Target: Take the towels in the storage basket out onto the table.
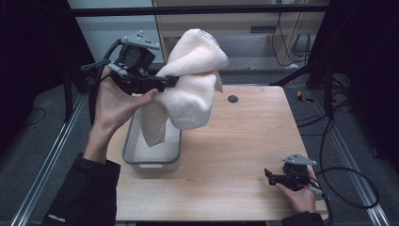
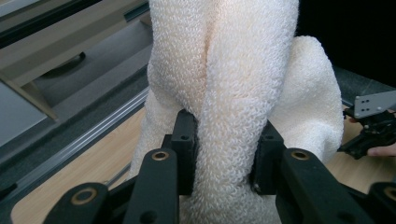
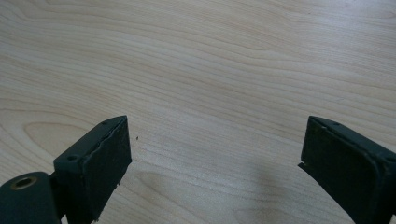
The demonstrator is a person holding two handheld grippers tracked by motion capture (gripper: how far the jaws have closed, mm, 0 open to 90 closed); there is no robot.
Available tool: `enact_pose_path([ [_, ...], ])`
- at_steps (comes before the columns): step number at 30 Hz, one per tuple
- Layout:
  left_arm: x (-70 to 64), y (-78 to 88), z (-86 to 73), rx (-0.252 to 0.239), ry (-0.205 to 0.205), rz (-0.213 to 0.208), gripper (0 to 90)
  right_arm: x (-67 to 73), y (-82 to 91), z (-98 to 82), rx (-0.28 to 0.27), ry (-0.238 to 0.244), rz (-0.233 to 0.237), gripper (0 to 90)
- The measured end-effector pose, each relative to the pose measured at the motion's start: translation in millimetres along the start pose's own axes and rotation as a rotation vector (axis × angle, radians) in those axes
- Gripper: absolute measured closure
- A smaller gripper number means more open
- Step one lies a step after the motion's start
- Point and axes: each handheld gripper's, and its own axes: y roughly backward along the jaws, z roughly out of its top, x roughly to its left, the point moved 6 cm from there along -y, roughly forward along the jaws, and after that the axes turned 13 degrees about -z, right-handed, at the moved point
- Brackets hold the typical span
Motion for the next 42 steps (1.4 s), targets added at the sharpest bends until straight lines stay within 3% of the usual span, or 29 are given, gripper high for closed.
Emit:
enact_pose_path([
  [7,-16.2,-12.1,11.5,-0.005,-0.030,-0.050,68.0,-1.3,1.3,0.2,-0.001,-0.008,-0.004,8.4],
  [24,-45.4,-39.5,36.6,0.003,-0.090,-0.098,67.9,-5.1,0.7,0.3,-0.006,0.015,-0.029,8.4],
  [32,-50.8,-72.0,31.3,0.030,-0.098,-0.134,67.8,-9.1,1.0,0.9,-0.018,0.015,-0.054,8.4],
  [37,-52.0,-95.3,22.8,0.054,-0.094,-0.148,67.7,-15.6,1.5,-1.4,-0.023,-0.048,-0.062,9.3],
  [42,-53.3,-123.8,10.0,0.080,-0.091,-0.161,67.6,-17.8,0.6,-2.1,-0.026,-0.055,-0.064,9.7],
])
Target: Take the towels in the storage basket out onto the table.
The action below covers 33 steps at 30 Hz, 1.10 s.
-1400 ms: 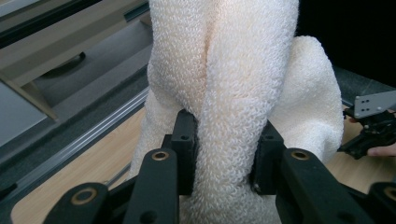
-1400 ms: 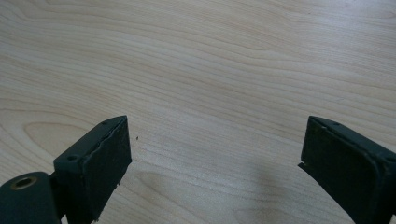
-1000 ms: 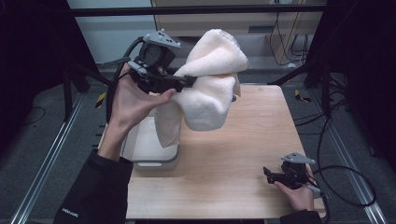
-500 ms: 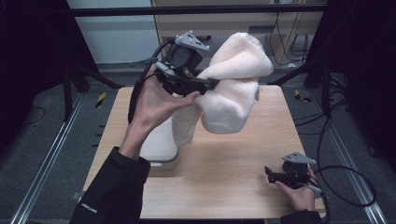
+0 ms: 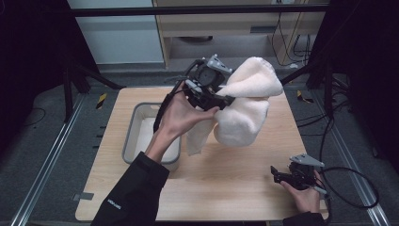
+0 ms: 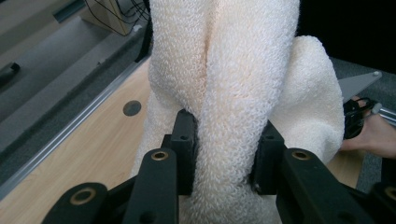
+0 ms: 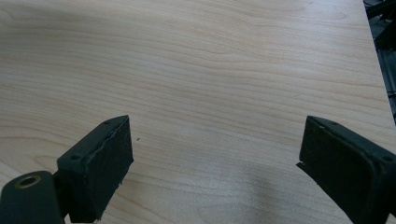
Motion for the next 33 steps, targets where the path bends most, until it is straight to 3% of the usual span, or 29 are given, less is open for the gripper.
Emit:
enact_pose_path([
  [6,3.8,-33.3,-16.7,0.042,0.009,-0.022,67.5,0.3,-1.3,-0.9,-0.007,0.020,-0.004,9.9],
  [17,20.4,-83.1,-54.8,0.118,0.041,-0.003,66.9,1.4,-2.8,-2.0,-0.016,0.054,-0.014,10.4],
  [22,28.6,-99.7,-72.3,0.140,0.068,-0.013,66.4,1.6,-4.0,-2.7,-0.018,0.075,-0.017,10.4],
  [33,36.1,-130.6,-100.2,0.192,0.106,-0.033,64.0,0.6,-4.8,-4.0,-0.014,0.065,-0.017,10.4],
])
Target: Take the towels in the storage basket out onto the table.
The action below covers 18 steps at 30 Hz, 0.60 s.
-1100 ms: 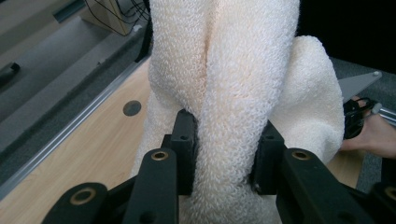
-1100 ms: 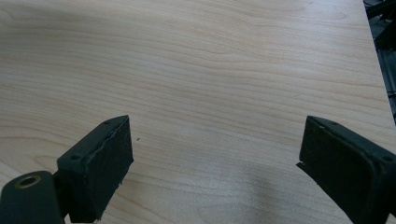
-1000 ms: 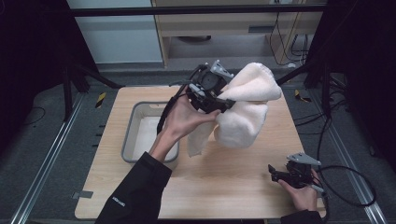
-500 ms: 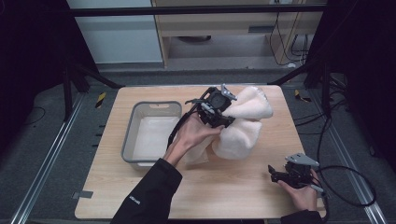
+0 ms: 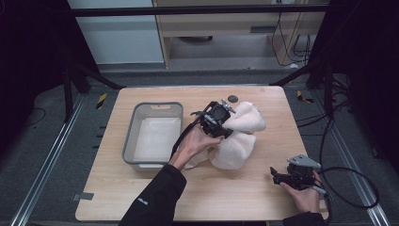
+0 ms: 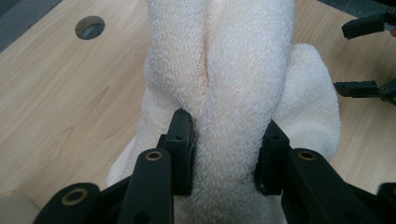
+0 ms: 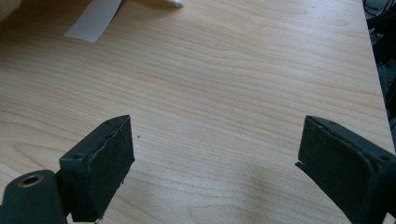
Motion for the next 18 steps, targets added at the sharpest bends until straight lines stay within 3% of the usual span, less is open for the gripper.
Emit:
enact_pose_path([
  [10,1.3,-20.2,-11.4,0.032,-0.011,-0.002,58.0,-0.4,-0.1,-0.3,0.000,0.001,-0.003,10.4],
  [18,10.5,-36.3,-26.5,0.077,0.011,0.008,51.9,-0.2,-0.8,-1.2,0.007,0.008,-0.007,9.9],
])
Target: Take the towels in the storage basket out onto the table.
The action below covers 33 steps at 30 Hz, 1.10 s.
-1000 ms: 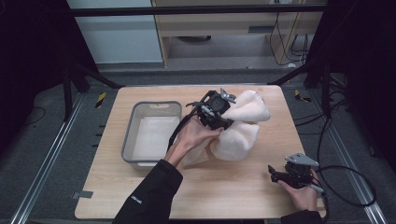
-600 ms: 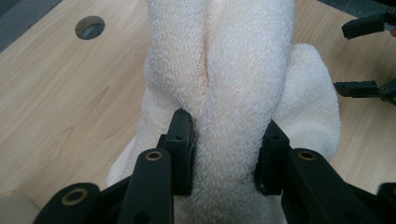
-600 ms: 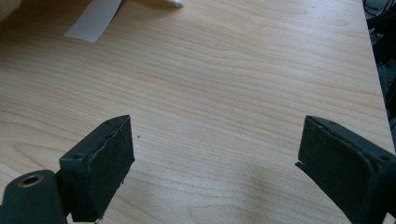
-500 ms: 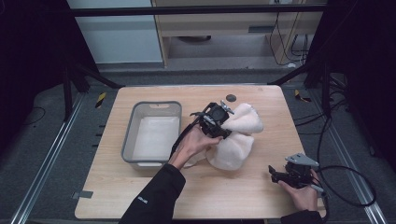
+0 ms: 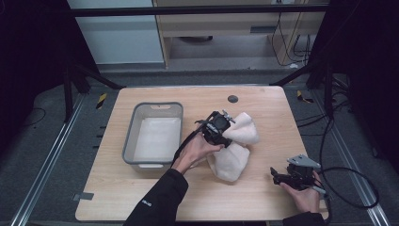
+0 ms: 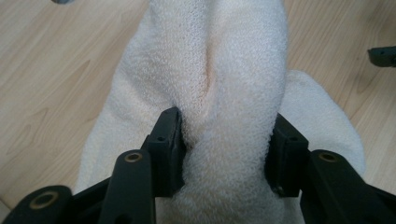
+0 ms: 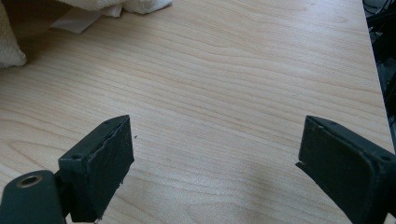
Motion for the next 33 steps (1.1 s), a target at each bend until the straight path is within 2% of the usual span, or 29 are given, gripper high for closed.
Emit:
enact_pose_path([
  [2,2.6,-1.5,-3.3,0.007,0.001,0.009,49.4,0.1,-0.1,-0.1,0.000,0.000,0.000,9.9],
  [6,4.3,-1.1,-7.4,-0.005,0.008,-0.003,42.7,0.3,-0.4,0.0,-0.002,0.005,0.001,9.7],
  [13,2.7,13.8,-11.0,-0.056,0.007,-0.010,30.2,0.4,-0.3,-0.3,0.001,-0.002,0.001,9.2],
  [24,-9.4,64.1,-26.2,-0.185,-0.017,-0.005,25.1,-0.4,0.0,-0.1,-0.005,-0.005,0.000,8.9],
  [28,-10.5,84.8,-38.3,-0.237,-0.020,0.014,24.1,-0.3,0.4,-0.5,-0.002,-0.009,0.002,8.8],
  [33,-7.4,108.5,-58.0,-0.305,-0.001,0.044,23.5,-0.3,1.0,-0.9,-0.004,-0.008,-0.001,8.7],
])
